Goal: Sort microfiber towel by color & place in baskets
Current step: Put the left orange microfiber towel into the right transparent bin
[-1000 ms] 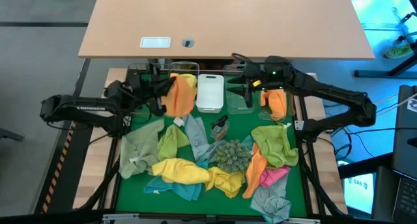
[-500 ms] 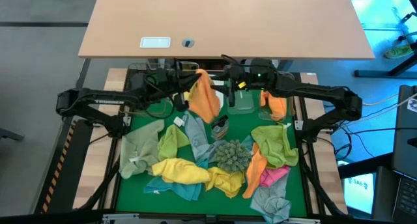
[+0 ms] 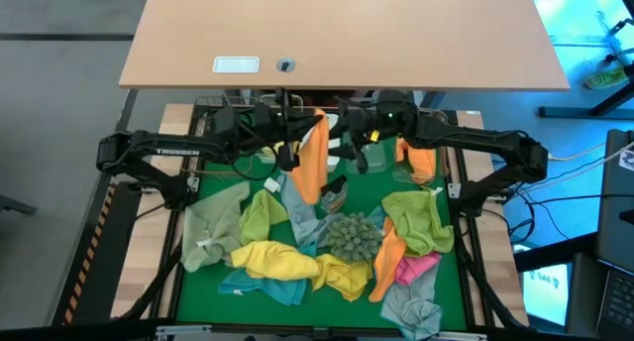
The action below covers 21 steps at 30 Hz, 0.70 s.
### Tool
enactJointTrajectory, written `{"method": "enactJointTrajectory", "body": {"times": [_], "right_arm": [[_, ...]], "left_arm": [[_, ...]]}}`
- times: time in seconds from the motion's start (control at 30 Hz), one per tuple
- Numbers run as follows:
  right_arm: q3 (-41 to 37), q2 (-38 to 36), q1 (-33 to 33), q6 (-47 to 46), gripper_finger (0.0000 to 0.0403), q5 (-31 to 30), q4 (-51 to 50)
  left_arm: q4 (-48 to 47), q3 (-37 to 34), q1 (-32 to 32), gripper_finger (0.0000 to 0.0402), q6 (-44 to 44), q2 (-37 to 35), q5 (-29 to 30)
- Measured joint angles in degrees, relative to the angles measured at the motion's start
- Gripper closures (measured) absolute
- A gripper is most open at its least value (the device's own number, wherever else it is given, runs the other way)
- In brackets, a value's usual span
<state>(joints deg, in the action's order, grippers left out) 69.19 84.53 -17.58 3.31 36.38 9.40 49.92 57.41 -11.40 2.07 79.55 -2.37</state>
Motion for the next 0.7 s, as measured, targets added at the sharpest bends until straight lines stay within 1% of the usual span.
{"method": "enactJointTrajectory", "body": {"times": [0.1,0.27,0.4,0.53,0.7], "right_arm": [[0.0,0.0,0.0,-0.36,0.0237,2.86,-0.12],[0.0,0.0,-0.05,-1.96,0.0237,3.3,-1.96],[-0.02,-0.72,-0.92,-1.92,0.0237,3.32,-7.85],[-0.02,-1.32,-1.9,-1.93,0.0237,3.33,-13.51],[-0.02,-1.44,-2.08,-1.92,0.0237,3.76,-17.22]], "left_arm": [[-0.42,0.0,-0.08,0.0401,0.0,0.0,0.03],[-2.62,0.0,-0.22,0.0401,-0.02,-0.04,0.07],[-5.02,0.0,-0.22,0.0401,-0.02,-0.06,0.07],[-5.54,0.0,-0.22,0.0401,0.02,-0.04,0.15],[-5.57,0.0,-0.36,0.0401,0.04,-0.04,0.15]]}}
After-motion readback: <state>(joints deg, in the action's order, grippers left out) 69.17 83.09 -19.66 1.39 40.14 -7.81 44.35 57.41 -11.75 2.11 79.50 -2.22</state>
